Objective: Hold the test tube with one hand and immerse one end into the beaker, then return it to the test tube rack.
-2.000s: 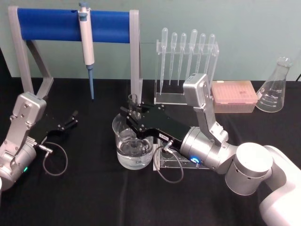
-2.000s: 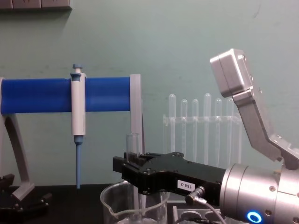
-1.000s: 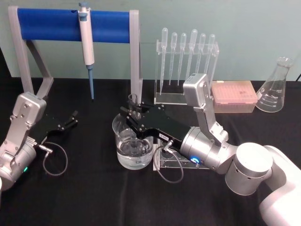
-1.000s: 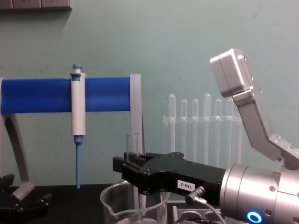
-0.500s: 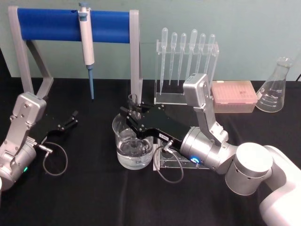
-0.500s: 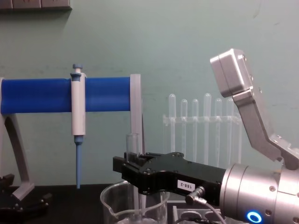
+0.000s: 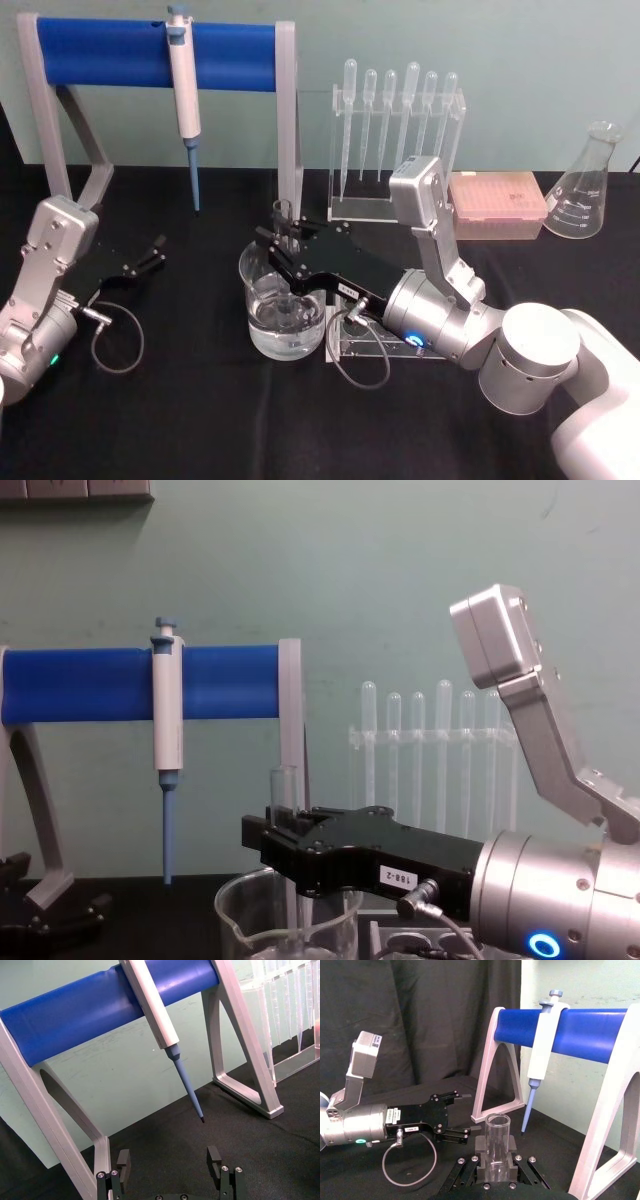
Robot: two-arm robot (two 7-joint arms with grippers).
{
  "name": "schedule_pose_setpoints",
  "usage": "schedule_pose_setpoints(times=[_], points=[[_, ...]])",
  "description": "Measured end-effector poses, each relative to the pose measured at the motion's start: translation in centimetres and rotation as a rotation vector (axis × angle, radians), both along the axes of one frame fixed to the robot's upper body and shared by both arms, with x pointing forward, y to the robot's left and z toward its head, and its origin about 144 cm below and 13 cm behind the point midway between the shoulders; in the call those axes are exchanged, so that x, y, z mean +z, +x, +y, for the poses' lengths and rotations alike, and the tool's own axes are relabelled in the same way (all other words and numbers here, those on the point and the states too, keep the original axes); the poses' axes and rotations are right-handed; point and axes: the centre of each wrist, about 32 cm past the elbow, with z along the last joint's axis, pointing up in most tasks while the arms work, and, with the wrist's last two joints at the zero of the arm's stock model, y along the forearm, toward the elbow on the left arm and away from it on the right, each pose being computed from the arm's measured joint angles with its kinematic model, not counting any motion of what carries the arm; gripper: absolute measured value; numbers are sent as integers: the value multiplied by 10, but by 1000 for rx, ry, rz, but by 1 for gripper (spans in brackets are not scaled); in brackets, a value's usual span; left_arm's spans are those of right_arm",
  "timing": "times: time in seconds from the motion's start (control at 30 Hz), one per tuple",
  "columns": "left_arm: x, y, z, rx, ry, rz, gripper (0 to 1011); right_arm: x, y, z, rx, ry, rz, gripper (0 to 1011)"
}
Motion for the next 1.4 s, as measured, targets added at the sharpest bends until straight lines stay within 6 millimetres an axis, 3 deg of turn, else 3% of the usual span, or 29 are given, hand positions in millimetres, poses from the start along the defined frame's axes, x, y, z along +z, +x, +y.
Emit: schedule_pose_setpoints(times=[1.4], points=[[0, 0, 0, 0, 0, 0, 1000, 0, 0, 0, 0, 0, 0, 224]])
